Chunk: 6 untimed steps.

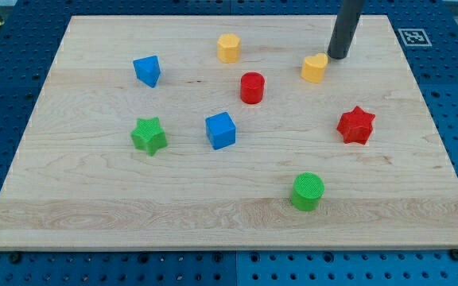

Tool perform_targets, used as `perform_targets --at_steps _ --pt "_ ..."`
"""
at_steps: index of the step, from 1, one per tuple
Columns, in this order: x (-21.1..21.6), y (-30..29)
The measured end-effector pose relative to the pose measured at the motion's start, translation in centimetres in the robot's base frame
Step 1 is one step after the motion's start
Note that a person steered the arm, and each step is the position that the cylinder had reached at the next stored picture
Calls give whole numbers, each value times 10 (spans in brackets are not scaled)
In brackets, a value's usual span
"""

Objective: Move the yellow heart left to the red star

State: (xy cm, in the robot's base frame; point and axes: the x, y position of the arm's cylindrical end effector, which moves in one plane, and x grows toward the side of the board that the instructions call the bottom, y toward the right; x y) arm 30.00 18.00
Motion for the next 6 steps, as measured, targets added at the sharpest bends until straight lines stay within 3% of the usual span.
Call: perform_targets --at_steps 4,6 --pt "16 -8" --pt "15 -45"
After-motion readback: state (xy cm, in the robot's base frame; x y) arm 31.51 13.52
